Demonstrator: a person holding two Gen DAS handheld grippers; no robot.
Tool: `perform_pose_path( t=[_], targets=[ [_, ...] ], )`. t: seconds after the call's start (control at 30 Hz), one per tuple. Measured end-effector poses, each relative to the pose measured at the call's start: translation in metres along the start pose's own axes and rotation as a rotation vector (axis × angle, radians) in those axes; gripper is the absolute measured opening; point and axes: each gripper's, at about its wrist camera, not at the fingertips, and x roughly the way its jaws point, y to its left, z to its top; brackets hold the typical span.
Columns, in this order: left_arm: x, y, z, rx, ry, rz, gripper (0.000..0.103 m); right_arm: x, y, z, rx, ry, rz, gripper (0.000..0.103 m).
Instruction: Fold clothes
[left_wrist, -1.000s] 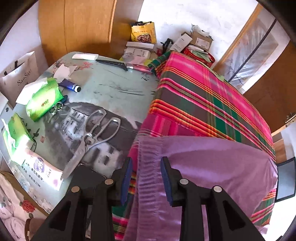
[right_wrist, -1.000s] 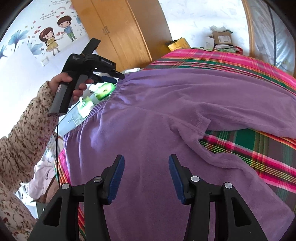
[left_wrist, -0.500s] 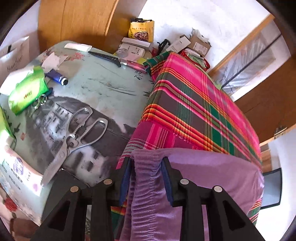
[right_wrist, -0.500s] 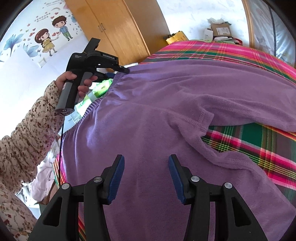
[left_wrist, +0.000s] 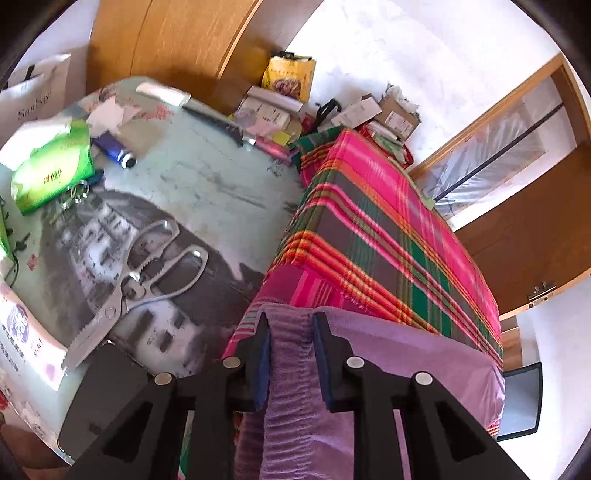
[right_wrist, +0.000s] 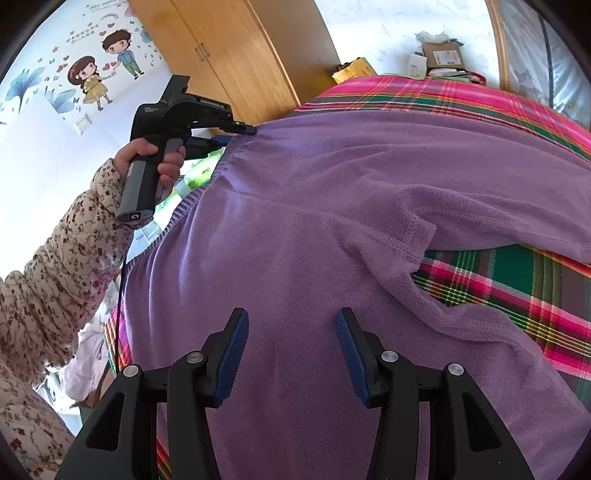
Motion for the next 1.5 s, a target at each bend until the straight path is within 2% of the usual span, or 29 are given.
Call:
perform_pose_path(
  t=[0.2, 0.3, 0.33, 0.4, 0.5, 0.57, 0.7, 0.8, 0.9, 1.03, 1.17, 1.3, 1.5],
  targets=[
    [-0.005, -0.008, -0.001, 0.056, 0.025, 0.040, 0.024, -0.008, 0.002, 0.008, -0.037, -0.021, -0.019, 0.052],
    [-0.015, -0.015, -0.004, 0.097, -0.005, 0.061, 0.026, -0.018, 0.001, 0.018, -0.081, -0.059, -0.017, 0.052],
    [-0.018, -0.018, -0.006, 0.117, -0.019, 0.072, 0.027, -0.020, 0.000, 0.025, -0.107, -0.070, -0.042, 0.052],
    [-0.025, -0.032, -0.011, 0.221, -0.054, 0.150, 0.027, -0.024, -0.003, 0.038, -0.158, -0.088, -0.096, 0.052],
    [-0.029, -0.039, -0.012, 0.286, -0.057, 0.189, 0.027, -0.025, -0.013, 0.062, -0.232, -0.104, -0.158, 0.052],
    [-0.033, -0.038, -0.010, 0.283, -0.060, 0.228, 0.027, -0.021, -0.023, 0.077, -0.270, -0.093, -0.214, 0.052],
    [-0.041, -0.047, -0.012, 0.351, -0.082, 0.192, 0.027, -0.003, -0.033, 0.100, -0.347, -0.069, -0.228, 0.051],
    [-0.036, -0.057, -0.013, 0.424, -0.069, 0.178, 0.027, 0.014, -0.035, 0.115, -0.423, -0.078, -0.249, 0.051],
    [-0.024, -0.068, -0.015, 0.514, -0.043, 0.225, 0.027, 0.030, -0.035, 0.128, -0.447, -0.069, -0.203, 0.051],
    [-0.012, -0.077, -0.017, 0.590, -0.001, 0.230, 0.027, 0.046, -0.037, 0.148, -0.474, -0.089, -0.188, 0.051],
    [-0.005, -0.087, -0.022, 0.674, 0.021, 0.230, 0.027, 0.062, -0.051, 0.174, -0.409, -0.077, -0.123, 0.051],
    [0.005, -0.094, -0.024, 0.728, 0.031, 0.270, 0.027, 0.073, -0.062, 0.189, -0.375, -0.065, -0.124, 0.051],
    [0.013, -0.098, -0.023, 0.760, 0.057, 0.238, 0.027, 0.084, -0.057, 0.192, -0.445, -0.035, -0.121, 0.051]
  ],
)
